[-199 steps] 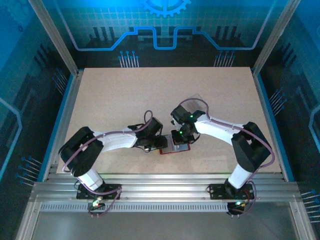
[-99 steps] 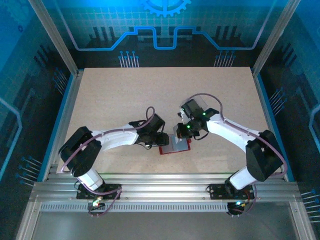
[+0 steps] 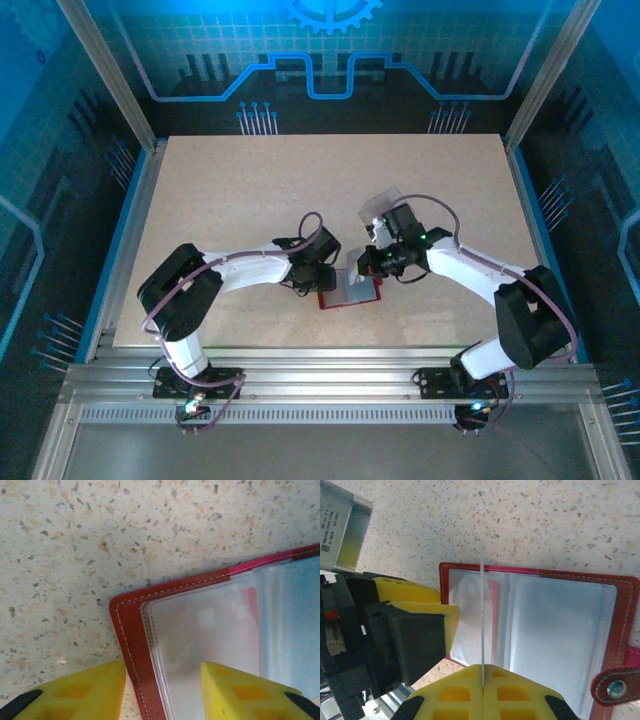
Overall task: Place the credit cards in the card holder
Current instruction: Insert the credit card into the card slot.
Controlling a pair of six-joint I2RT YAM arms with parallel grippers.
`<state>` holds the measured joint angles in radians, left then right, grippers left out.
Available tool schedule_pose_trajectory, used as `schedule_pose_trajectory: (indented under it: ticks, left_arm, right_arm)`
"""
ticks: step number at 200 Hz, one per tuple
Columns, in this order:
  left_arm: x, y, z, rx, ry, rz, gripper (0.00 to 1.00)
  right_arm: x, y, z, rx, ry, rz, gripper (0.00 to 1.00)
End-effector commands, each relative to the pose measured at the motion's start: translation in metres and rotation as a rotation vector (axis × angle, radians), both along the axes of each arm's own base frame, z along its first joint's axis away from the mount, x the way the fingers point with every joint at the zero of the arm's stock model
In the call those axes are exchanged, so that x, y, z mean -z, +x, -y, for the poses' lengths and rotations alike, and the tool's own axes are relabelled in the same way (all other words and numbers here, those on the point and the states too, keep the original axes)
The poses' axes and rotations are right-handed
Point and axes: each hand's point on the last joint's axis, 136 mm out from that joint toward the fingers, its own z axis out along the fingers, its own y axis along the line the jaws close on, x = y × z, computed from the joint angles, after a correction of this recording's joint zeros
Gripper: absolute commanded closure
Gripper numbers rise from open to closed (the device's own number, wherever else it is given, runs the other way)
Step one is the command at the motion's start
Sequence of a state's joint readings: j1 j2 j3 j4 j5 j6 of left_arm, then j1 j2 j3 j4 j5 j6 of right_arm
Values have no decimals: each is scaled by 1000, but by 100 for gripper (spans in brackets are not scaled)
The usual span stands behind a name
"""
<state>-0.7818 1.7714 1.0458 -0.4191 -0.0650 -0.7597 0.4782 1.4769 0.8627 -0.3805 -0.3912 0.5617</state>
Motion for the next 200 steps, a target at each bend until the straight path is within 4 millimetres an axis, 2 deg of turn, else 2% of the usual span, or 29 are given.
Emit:
schedule_pose_trajectory:
  ticks: [1, 92, 138, 200]
  left_arm:
    - [9, -4, -7, 3, 74, -13, 56]
    - [23, -14, -14, -11, 87, -42, 61]
    - [25, -15, -12, -15, 76, -50, 62]
    - [27, -17, -12, -17, 74, -59, 62]
  right_arm:
    - [2, 1, -8, -8, 70, 2, 100]
    - [20, 4, -15, -20, 120, 19, 100]
    - [34, 6, -11, 3, 115, 4, 100]
    - [43, 7, -6, 17, 105, 1, 100]
